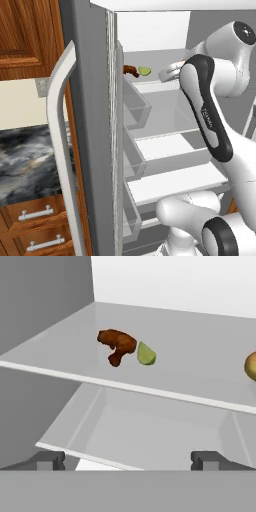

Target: Open the fridge, remove the mango, lemon wedge, and chicken drumstick, and place them on any counter.

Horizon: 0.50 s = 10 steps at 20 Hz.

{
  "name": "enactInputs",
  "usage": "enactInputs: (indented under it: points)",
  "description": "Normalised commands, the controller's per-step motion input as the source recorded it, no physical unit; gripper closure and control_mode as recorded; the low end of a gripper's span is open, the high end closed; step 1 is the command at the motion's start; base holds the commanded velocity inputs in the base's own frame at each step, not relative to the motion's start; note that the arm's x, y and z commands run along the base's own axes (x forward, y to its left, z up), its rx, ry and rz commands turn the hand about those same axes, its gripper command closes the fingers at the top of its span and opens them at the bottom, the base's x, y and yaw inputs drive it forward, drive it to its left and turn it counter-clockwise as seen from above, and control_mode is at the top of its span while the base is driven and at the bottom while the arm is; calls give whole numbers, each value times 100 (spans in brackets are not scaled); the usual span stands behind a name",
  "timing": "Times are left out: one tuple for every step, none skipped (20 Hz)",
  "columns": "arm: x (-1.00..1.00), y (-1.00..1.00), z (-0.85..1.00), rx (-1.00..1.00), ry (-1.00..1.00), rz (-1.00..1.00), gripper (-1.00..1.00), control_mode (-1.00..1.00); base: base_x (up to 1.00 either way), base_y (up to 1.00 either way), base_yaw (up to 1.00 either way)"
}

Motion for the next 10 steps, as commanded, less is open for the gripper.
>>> enactInputs:
  points:
    - [41, 10, -4, 0, 0, 0, -100, -100, 0, 0, 0]
    - [44, 11, -4, 0, 0, 0, -100, -100, 0, 0, 0]
    - [44, 9, -4, 0, 0, 0, -100, -100, 0, 0, 0]
    - [44, 9, -4, 0, 0, 0, -100, -100, 0, 0, 0]
    - [41, 5, -4, 0, 0, 0, -100, -100, 0, 0, 0]
    - [44, 4, -4, 0, 0, 0, -100, -100, 0, 0, 0]
    - [42, 2, -4, 0, 0, 0, -100, -100, 0, 0, 0]
    - [42, 3, -6, 0, 0, 0, -100, -100, 0, 0, 0]
    - [44, 4, -9, 0, 0, 0, -100, -100, 0, 0, 0]
    - [41, 6, -10, 0, 0, 0, -100, -100, 0, 0, 0]
